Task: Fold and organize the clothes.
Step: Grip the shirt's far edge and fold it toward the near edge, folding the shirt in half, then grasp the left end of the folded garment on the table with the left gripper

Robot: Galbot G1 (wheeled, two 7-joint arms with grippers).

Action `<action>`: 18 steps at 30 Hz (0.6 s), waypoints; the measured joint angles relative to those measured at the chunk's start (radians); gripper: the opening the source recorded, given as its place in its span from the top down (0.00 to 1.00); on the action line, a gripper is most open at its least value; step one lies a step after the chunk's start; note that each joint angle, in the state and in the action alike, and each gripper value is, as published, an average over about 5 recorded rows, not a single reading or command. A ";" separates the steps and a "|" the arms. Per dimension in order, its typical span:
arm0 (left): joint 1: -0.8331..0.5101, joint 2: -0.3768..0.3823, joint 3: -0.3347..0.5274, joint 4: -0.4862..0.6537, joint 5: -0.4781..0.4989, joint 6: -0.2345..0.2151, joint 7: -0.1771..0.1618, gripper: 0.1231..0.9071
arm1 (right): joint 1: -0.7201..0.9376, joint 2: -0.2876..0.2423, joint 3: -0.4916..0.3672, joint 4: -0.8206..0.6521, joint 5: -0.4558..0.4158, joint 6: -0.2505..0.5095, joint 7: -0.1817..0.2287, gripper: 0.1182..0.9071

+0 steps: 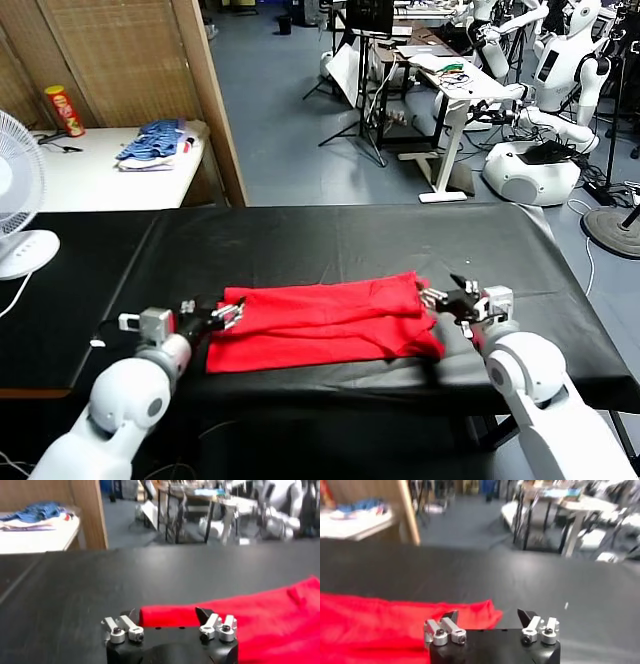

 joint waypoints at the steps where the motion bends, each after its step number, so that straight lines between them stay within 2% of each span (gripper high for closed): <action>1: -0.013 -0.009 0.005 0.018 -0.012 0.001 -0.005 0.14 | 0.014 0.010 -0.007 -0.024 0.000 0.001 0.001 0.14; 4: -0.046 -0.037 0.015 0.070 -0.033 0.006 -0.011 0.14 | 0.049 0.037 -0.024 -0.086 0.000 0.003 0.001 0.15; 6: -0.063 -0.054 0.019 0.102 -0.036 0.007 -0.010 0.14 | 0.064 0.050 -0.032 -0.118 0.000 0.005 0.000 0.22; 10: -0.090 -0.080 0.021 0.161 -0.038 0.005 -0.007 0.19 | 0.077 0.073 -0.042 -0.161 -0.008 0.008 -0.003 0.47; 12: -0.099 -0.087 0.020 0.190 -0.040 0.000 -0.001 0.29 | 0.077 0.084 -0.044 -0.173 -0.020 0.014 -0.001 0.62; 15: -0.105 -0.093 0.017 0.228 -0.032 -0.013 0.015 0.50 | 0.072 0.099 -0.047 -0.182 -0.045 0.039 0.011 0.83; 18: -0.105 -0.098 0.016 0.257 0.002 -0.043 0.042 0.71 | 0.064 0.115 -0.052 -0.191 -0.071 0.079 0.031 0.97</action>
